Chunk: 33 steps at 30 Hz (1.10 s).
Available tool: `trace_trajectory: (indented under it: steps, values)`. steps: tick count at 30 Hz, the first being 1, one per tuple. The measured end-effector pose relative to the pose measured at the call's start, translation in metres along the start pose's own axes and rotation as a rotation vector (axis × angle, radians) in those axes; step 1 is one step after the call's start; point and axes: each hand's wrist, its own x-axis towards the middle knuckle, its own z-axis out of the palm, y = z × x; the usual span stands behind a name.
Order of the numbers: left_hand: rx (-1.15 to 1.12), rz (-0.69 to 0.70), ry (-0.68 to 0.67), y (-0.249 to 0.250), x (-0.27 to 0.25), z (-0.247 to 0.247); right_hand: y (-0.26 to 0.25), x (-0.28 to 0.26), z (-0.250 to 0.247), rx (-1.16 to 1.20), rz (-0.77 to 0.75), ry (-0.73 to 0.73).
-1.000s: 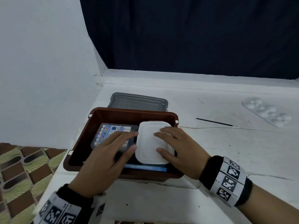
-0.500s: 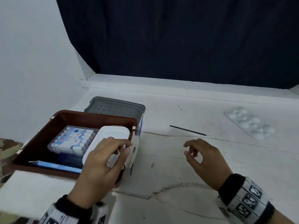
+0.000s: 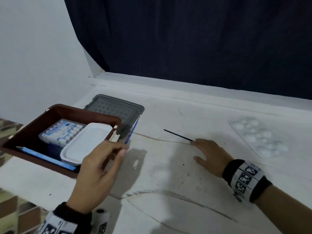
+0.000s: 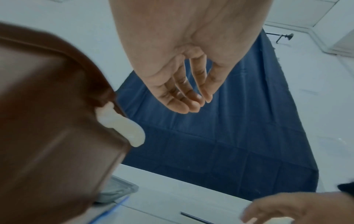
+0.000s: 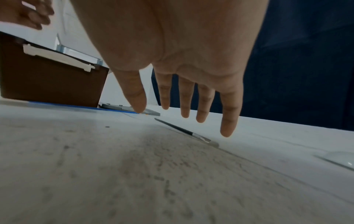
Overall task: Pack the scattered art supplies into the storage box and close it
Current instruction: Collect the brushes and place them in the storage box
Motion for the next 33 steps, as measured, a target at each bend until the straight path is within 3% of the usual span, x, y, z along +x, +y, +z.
trace_trajectory:
  steps: [3, 9, 13, 15, 19, 23, 26, 28, 33]
  values:
    - [-0.028, -0.040, -0.107, 0.007, -0.004, 0.024, -0.003, 0.017, -0.003, -0.058, -0.035, -0.068]
    - [0.197, -0.351, -0.220, -0.038, 0.001, 0.058, -0.003, 0.037, 0.001, -0.197, -0.060, -0.154]
    - [0.376, -0.503, -0.319, -0.052, 0.011, 0.065, 0.004, 0.032, 0.003, -0.272, -0.078, -0.068]
    - [0.475, -0.552, -0.446, -0.062, 0.011, 0.065, 0.009, 0.026, 0.003, -0.299, -0.071, -0.036]
    - [0.505, -0.469, -0.616, -0.078, 0.005, 0.062, 0.015, 0.010, 0.003, -0.371, -0.021, -0.023]
    - [0.608, -0.346, -0.576, -0.083, -0.003, 0.065, 0.013, -0.008, 0.002, -0.426, -0.001, -0.052]
    - [0.653, -0.330, -0.565, -0.088, -0.014, 0.063, 0.009, -0.018, 0.002, -0.445, -0.035, -0.067]
    - [0.656, -0.367, -0.585, -0.083, -0.022, 0.059, 0.007, -0.023, 0.002, -0.454, -0.059, -0.049]
    - [0.604, -0.248, -0.589, -0.069, -0.039, 0.057, 0.007, -0.030, 0.003, -0.411, -0.100, -0.002]
